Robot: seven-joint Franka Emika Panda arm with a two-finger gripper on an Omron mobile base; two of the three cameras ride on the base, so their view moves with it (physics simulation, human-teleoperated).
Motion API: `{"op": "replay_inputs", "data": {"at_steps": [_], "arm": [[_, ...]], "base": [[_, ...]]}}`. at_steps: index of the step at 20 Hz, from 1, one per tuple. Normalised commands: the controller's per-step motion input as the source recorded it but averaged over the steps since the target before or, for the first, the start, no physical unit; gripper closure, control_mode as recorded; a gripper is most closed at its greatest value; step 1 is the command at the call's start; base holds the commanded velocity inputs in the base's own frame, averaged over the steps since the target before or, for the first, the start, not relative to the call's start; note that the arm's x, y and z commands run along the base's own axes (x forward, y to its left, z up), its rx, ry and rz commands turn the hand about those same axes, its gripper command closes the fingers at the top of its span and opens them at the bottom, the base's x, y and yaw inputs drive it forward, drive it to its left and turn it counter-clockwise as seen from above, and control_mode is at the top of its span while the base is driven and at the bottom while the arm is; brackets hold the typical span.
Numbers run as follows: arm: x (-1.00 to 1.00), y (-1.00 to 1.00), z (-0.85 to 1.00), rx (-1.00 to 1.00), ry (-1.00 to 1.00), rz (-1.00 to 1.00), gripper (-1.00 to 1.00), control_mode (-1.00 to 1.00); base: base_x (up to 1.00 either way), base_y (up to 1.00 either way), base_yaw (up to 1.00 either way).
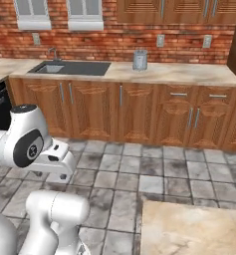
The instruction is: Retrieve the butter from the fridge and place it on a plate on the dining table. Then retrieve the butter knife by the fridge and place it near the plate.
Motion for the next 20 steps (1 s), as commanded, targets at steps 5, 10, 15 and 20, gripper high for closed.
{"op": "replay_inputs", "data": {"at_steps": [5, 10, 15, 20], "arm": [[0.0, 0.0, 0.0, 0.0, 0.0, 0.0, -1.0, 1.0], [0.0, 0.0, 0.0, 0.0, 0.0, 0.0, -1.0, 1.0], [0.0, 0.0, 0.0, 0.0, 0.0, 0.0, -1.0, 1.0], [0.0, 0.0, 0.0, 0.0, 0.0, 0.0, -1.0, 1.0]], "base": [[1.0, 0.02, 0.15], [1.0, 0.15, 0.06], [1.0, 0.31, 0.03], [1.0, 0.91, 0.0]]}}
